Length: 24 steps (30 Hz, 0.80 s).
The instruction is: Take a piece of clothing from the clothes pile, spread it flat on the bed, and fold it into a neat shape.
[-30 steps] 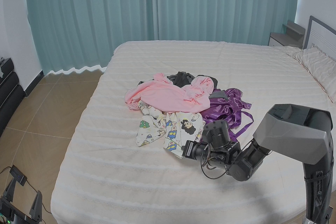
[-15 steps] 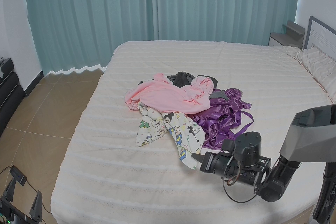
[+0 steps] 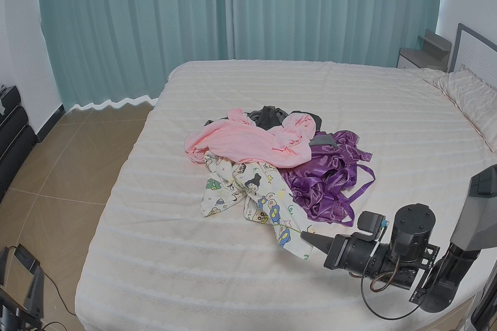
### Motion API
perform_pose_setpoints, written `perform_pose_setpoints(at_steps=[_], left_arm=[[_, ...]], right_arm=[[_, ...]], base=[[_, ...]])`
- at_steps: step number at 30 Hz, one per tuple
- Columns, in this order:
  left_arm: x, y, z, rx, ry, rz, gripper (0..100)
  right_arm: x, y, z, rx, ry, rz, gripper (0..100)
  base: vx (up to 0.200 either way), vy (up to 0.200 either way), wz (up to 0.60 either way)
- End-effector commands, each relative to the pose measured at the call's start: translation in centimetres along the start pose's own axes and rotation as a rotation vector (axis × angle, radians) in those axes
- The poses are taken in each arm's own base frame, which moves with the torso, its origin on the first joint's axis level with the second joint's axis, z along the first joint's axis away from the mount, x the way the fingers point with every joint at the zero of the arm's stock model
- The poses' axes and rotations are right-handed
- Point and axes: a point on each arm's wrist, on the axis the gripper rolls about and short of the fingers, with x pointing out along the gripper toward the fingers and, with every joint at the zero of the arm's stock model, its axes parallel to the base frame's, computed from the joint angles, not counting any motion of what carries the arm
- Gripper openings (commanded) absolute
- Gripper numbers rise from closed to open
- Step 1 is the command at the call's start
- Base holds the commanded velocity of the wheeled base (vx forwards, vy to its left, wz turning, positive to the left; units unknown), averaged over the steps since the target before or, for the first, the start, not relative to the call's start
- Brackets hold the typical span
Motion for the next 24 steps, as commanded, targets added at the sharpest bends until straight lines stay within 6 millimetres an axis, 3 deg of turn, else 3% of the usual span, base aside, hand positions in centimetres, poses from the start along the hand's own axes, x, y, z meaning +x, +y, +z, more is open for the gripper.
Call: perform_pose_setpoints(at_steps=[1,4,6,10,12,13,14,15,16,18,19,24], left_arm=[[3.6,-0.5,7.0,0.038,0.057,-0.167,100],[7.0,-0.7,5.2,0.023,0.282,-0.277,100],[8.3,-1.0,4.8,0.031,0.356,-0.339,100],[12.3,-2.8,3.2,0.038,0.537,-0.497,100],[13.1,-3.2,2.7,0.040,0.565,-0.512,100],[15.3,-4.1,1.6,0.045,0.617,-0.535,100],[15.3,-4.1,1.6,0.045,0.617,-0.535,100],[17.5,-5.2,0.5,0.050,0.635,-0.564,100],[18.4,-5.6,-0.2,0.052,0.641,-0.574,100],[18.8,-5.9,-0.6,0.054,0.643,-0.582,100],[20.0,-7.2,-2.0,0.050,0.674,-0.601,100],[21.5,-11.4,-5.2,0.018,0.745,-0.615,100]], right_arm=[[-3.9,2.6,2.1,-0.019,-0.079,0.131,0],[-5.5,3.8,2.8,-0.029,-0.123,0.187,0],[-6.5,4.3,3.2,-0.034,-0.149,0.215,0],[-8.5,5.4,4.1,-0.044,-0.189,0.278,0],[-8.8,5.5,4.2,-0.045,-0.190,0.283,0],[-9.3,5.8,4.5,-0.050,-0.197,0.303,0],[-9.3,5.8,4.5,-0.050,-0.197,0.303,0],[-10.0,6.2,4.9,-0.056,-0.208,0.338,0],[-10.2,6.4,5.1,-0.059,-0.210,0.351,0],[-10.3,6.4,5.1,-0.061,-0.209,0.357,0],[-10.2,6.4,5.1,-0.061,-0.195,0.354,0],[-10.3,6.8,5.5,-0.067,-0.211,0.372,0]], base=[[0.000,0.000,0.00],[0.000,0.000,0.00],[0.000,0.000,0.00],[0.000,0.000,0.00],[0.000,0.000,0.00],[0.000,0.000,0.00],[0.000,0.000,0.00],[0.000,0.000,0.00],[0.000,0.000,0.00],[0.000,0.000,0.00],[0.000,0.000,0.00],[0.000,0.000,0.00]])
